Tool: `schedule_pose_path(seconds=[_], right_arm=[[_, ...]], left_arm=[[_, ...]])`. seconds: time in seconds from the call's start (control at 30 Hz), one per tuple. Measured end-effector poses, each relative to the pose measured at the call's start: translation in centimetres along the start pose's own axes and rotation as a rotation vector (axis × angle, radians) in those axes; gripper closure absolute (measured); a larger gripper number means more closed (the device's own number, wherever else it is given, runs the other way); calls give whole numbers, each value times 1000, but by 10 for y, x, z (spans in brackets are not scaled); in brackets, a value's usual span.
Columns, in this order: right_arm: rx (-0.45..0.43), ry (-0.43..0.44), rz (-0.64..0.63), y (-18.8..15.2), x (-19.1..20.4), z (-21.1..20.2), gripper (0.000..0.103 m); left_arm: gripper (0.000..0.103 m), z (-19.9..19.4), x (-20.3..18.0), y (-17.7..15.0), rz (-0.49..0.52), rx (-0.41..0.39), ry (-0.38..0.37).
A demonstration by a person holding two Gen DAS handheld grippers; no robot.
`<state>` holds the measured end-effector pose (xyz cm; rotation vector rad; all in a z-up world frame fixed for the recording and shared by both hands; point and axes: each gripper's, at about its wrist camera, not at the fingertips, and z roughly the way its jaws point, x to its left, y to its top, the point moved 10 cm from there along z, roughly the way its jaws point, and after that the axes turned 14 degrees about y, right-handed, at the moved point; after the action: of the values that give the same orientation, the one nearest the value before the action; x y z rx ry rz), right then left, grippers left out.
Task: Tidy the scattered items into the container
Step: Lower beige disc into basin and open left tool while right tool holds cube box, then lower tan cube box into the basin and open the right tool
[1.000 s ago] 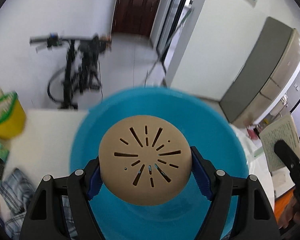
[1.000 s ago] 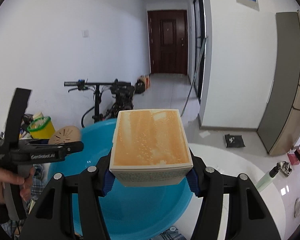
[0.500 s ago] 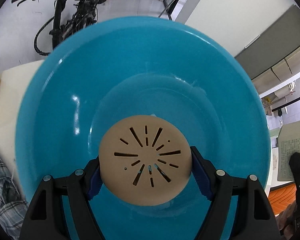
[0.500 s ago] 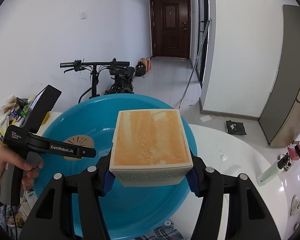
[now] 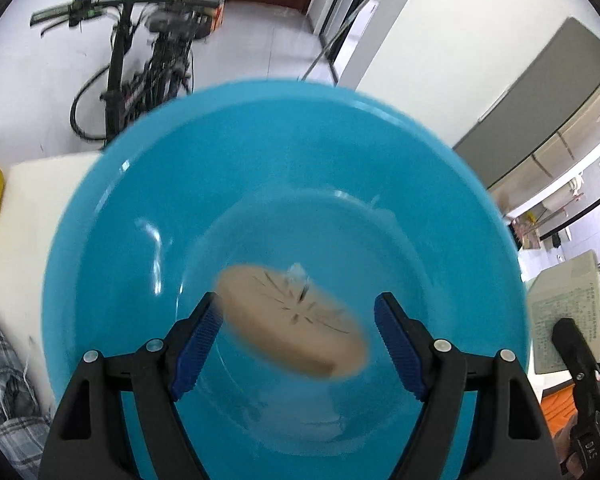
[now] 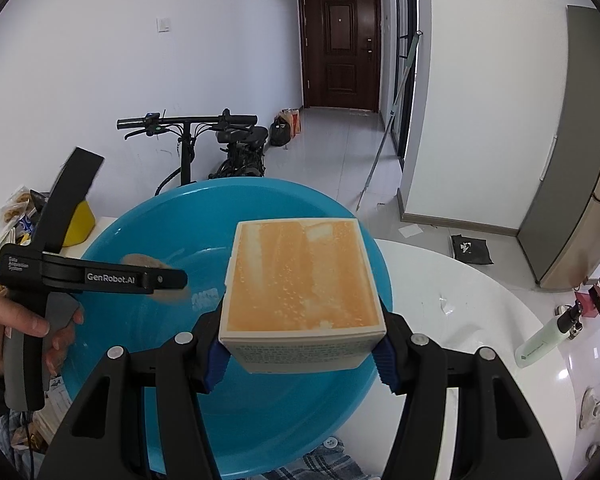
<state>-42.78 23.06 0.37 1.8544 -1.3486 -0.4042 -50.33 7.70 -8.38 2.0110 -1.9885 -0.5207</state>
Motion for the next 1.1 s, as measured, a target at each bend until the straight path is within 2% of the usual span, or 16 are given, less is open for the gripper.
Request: schedule_pose_path(seconds=[0.17, 0.37, 0.47, 0.6, 0.8, 1.0, 1.1], right_arm=[[2, -3, -7, 0, 3, 0, 45], [14, -3, -11, 0, 4, 5, 45], [28, 6, -15, -1, 9, 13, 45], [57, 27, -22, -6, 21, 27, 45], [101, 27, -44, -12, 35, 50, 45], [134, 10, -40, -17, 36, 69, 45], [143, 1, -31, -19, 34, 75, 45]], left_arm=[[21, -30, -1, 13, 61, -173, 47], [21, -66, 7, 10, 62, -281, 56], [15, -89, 15, 1, 46, -306, 53], [15, -108, 29, -17, 25, -338, 49], [14, -122, 50, -31, 12, -367, 86], [14, -134, 66, -35, -9, -419, 93], [14, -134, 70, -38, -10, -410, 86]])
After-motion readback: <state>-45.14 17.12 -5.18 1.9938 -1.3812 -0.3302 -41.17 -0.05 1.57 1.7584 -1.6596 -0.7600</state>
